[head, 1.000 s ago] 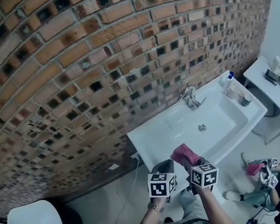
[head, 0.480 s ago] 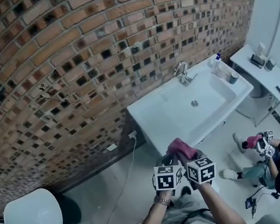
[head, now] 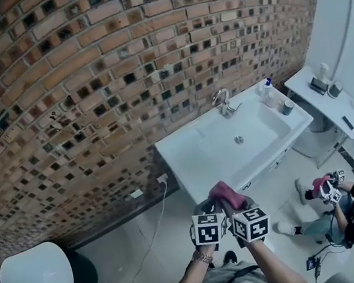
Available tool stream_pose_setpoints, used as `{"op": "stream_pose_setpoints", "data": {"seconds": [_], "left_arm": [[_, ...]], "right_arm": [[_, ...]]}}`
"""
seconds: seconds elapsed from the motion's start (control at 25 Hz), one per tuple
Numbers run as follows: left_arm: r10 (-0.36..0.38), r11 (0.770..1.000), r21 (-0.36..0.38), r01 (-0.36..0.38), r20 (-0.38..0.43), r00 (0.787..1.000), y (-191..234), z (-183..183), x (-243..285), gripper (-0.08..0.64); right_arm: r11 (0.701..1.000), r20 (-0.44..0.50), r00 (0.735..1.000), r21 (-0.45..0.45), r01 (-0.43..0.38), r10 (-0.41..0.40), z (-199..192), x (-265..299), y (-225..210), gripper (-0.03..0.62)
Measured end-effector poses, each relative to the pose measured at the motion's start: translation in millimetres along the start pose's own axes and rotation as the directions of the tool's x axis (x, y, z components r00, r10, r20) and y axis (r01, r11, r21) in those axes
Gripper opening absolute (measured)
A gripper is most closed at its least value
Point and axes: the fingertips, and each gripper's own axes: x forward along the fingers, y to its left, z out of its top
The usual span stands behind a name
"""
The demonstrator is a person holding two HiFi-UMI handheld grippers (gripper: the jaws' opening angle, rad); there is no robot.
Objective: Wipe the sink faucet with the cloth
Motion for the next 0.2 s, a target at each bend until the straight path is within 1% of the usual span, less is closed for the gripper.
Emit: {"op": "stream_pose_setpoints", "data": {"seconds": [0.2], "left_arm": [[-0.024,1.0,-0.002,0.024,-0.008,1.0,-16.1,-8.6,3.1,0.017]], "right_arm": [[1.0,-0.006,1.0,0.019,0.013,-0.013,-7.2,-10.9,-10.8,0.066]]}}
